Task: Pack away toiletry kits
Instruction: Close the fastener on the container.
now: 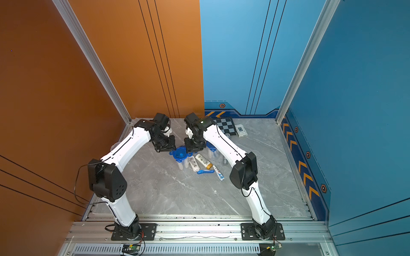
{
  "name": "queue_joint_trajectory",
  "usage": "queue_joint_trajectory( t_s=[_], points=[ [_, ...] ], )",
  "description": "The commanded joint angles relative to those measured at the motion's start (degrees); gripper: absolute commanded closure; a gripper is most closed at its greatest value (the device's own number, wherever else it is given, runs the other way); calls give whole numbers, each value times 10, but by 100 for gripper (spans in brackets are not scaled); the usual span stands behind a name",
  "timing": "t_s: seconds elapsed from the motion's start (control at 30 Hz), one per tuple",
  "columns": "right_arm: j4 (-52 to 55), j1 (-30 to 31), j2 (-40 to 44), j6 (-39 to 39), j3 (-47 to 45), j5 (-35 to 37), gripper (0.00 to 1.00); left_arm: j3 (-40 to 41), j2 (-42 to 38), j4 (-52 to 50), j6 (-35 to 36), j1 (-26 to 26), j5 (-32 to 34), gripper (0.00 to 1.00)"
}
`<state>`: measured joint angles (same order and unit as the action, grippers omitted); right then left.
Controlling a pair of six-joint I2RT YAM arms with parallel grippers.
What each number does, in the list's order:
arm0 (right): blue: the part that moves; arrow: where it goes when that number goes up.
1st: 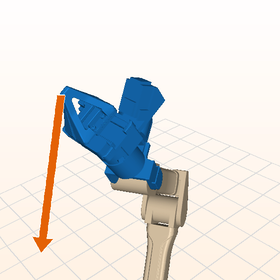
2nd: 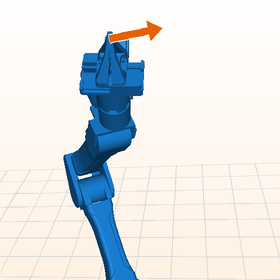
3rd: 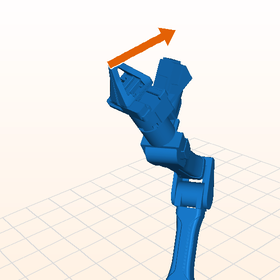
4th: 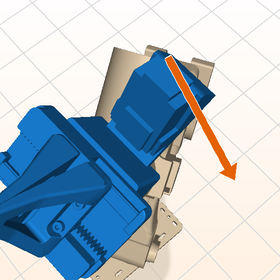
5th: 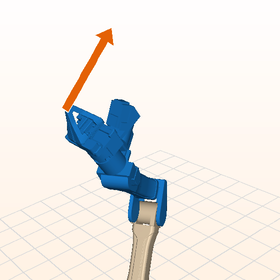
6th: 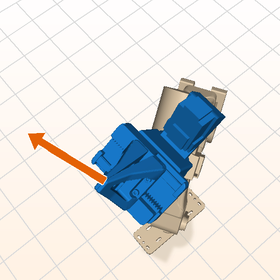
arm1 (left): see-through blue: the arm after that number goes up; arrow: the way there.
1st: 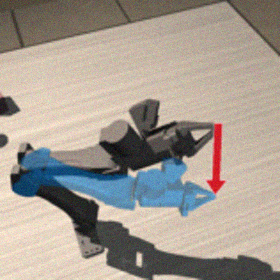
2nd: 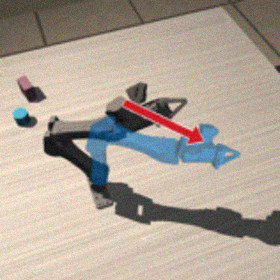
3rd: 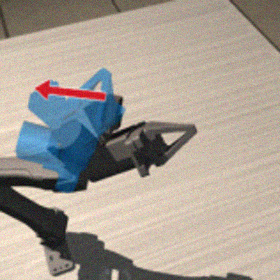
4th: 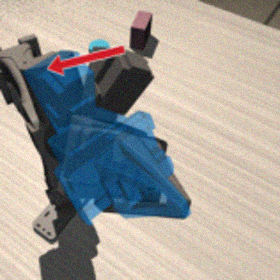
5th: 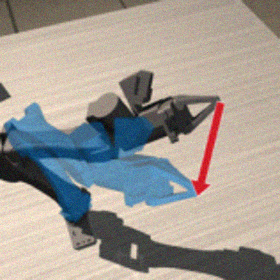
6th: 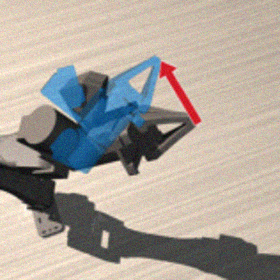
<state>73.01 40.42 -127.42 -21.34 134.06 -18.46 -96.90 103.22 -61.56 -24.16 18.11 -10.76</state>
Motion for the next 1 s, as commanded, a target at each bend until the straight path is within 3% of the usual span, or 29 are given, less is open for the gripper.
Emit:
queue_joint_trajectory(
  t_s=[0.0,0.73,0.97],
  points=[
    [2,13,-16,-10,-3,-21,59,16,1,-15,10,2,-13,68],
    [-61,2,-31,-33,-46,-63,55,86,-10,57,-32,-5,-99,60],
    [-91,1,-34,-34,-53,-82,55,130,-25,121,-76,-8,-170,57]
  ],
)
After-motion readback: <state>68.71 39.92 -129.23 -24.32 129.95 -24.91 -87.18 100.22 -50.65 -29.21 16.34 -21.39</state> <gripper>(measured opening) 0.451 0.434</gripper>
